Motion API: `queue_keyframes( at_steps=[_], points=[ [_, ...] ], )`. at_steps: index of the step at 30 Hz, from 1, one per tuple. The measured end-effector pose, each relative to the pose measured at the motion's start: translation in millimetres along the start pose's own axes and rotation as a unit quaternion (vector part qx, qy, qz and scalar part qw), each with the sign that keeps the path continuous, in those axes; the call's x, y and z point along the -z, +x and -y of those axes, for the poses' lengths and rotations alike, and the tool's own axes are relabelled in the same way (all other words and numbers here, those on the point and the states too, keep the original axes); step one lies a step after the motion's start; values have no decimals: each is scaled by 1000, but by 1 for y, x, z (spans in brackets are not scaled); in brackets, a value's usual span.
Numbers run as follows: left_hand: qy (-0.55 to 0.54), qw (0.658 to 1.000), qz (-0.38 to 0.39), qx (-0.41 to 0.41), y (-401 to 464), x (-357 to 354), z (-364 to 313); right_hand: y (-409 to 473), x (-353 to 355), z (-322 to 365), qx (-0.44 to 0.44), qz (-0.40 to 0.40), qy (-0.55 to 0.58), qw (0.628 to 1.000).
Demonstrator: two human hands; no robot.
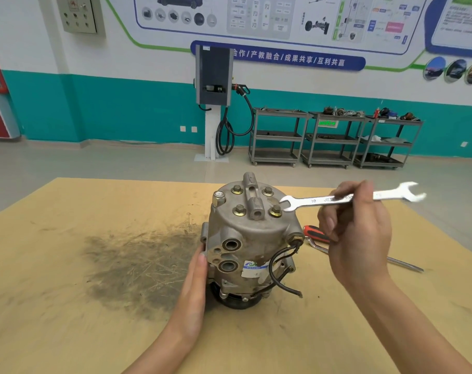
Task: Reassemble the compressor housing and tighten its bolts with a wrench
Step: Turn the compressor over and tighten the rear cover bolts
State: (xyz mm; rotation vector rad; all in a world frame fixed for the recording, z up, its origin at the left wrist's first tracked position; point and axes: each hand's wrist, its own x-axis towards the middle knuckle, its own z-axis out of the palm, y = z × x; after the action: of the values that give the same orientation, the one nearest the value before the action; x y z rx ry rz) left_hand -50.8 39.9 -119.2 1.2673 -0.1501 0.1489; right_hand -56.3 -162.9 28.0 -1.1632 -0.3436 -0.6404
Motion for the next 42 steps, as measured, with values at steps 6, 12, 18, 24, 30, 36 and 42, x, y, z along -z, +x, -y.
queue_keyframes(
  at_steps=[6,12,18,24,30,36,42],
  points=[
    [-8,1000,-4,15,1,1,2,32,10,-15,-147,55,72,985],
    [-10,1000,-9,13,2,3,4,54,6,-20,-258,143,120,948],
    [0,1000,-2,0,1,2,4,65,-2,-20,-320,204,86,921],
    [-15,1000,0,-2,2,2,4,71,-8,-21,-332,194,59,921],
    [-11,1000,5,1,2,3,4,68,-6,-20,-347,211,39,913],
    [-8,1000,4,-6,1,2,2,34,0,-25,-116,90,35,988],
    [-4,1000,2,-8,2,1,1,-15,0,-23,177,34,-72,981]
  ],
)
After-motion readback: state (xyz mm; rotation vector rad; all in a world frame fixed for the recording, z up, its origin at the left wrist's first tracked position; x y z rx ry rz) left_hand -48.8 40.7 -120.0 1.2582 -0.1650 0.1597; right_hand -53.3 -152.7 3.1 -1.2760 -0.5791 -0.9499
